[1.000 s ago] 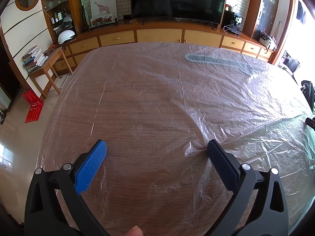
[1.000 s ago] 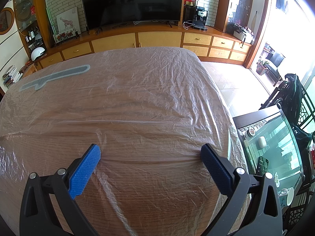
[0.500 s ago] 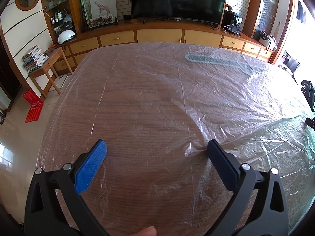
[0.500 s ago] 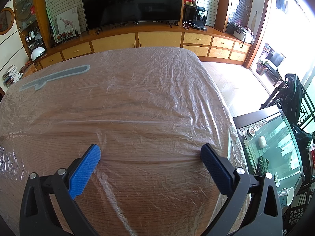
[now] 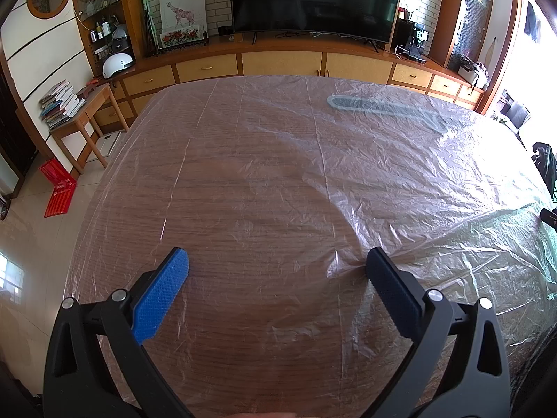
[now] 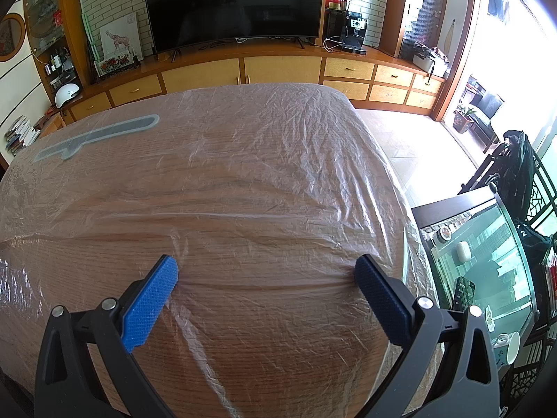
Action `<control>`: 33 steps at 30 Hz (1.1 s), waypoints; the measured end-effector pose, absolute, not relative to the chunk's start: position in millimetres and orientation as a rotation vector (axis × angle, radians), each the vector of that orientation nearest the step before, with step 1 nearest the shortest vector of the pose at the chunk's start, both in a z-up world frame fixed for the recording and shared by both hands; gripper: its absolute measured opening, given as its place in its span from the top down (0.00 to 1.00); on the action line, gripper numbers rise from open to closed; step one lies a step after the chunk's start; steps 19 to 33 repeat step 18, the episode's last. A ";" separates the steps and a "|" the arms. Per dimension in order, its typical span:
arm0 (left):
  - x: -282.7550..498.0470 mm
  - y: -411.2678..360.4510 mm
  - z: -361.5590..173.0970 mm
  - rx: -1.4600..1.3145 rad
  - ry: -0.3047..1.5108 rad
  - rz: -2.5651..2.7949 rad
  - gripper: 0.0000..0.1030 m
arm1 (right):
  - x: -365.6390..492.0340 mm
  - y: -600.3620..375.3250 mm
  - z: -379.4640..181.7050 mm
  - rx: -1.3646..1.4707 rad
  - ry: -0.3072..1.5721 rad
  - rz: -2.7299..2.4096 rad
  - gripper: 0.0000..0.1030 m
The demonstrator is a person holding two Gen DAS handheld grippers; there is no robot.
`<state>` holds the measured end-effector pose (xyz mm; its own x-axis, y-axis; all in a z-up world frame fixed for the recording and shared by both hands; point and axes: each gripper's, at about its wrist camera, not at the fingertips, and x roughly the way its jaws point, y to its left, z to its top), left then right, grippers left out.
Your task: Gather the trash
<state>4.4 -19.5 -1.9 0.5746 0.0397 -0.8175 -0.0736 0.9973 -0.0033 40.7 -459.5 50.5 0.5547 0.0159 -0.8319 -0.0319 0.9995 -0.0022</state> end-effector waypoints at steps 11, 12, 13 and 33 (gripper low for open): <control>4.7 -19.0 -1.8 -0.039 0.956 0.066 0.01 | 40.8 -459.5 50.5 -0.018 0.982 0.028 0.04; 4.5 -19.3 -1.9 -0.038 0.956 0.066 0.01 | 40.8 -459.6 50.4 -0.018 0.982 0.028 0.03; 4.6 -19.1 -1.9 -0.038 0.956 0.066 0.01 | 40.7 -459.5 50.4 -0.018 0.982 0.028 0.04; 4.7 -17.8 -2.2 -0.040 0.956 0.068 0.01 | 40.8 -459.6 50.4 -0.018 0.982 0.028 0.04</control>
